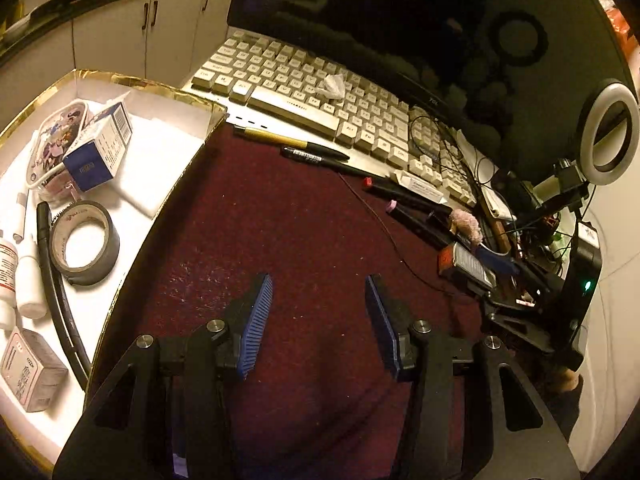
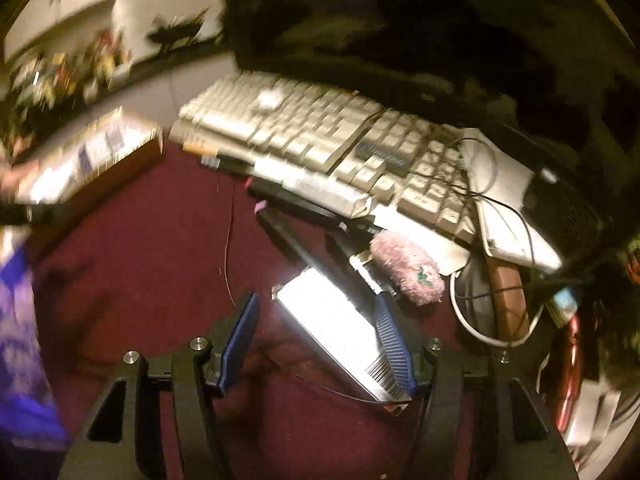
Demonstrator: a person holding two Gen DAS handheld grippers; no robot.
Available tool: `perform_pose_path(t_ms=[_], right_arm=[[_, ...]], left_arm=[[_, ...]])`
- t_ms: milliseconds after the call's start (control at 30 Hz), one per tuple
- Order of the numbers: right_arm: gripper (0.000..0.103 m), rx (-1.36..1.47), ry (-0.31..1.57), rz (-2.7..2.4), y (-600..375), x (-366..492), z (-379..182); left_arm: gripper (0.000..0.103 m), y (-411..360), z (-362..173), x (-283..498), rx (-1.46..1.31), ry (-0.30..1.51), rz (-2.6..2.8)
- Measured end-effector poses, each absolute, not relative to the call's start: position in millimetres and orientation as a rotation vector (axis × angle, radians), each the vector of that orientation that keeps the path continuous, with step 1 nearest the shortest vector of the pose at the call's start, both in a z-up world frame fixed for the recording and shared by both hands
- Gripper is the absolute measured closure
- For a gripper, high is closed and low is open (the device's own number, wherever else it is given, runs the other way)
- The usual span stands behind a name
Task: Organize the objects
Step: 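Grasp the long white barcode box with the right tool and lift it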
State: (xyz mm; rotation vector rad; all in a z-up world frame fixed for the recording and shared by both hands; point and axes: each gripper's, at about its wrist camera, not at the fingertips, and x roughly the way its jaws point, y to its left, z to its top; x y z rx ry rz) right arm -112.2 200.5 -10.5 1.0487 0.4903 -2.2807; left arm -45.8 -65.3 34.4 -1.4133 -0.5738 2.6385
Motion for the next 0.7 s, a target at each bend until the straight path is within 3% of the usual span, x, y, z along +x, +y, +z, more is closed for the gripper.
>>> perform_pose_path(t_ms=[100, 333, 700], right_arm=[[0.069, 1.044, 0.55, -2.286, 198, -114, -14], [0.073, 1.006, 0.476, -2.244, 198, -109, -11], [0.075, 0.624, 0.368, -2.405, 187, -88, 26]], left_arm=[[0.055, -68, 28, -49, -1.437, -0.599, 2.624], [0.055, -58, 24, -55, -1.459, -0.586, 2.586], [0.055, -42, 26, -53, -1.451, -0.55, 2.574]])
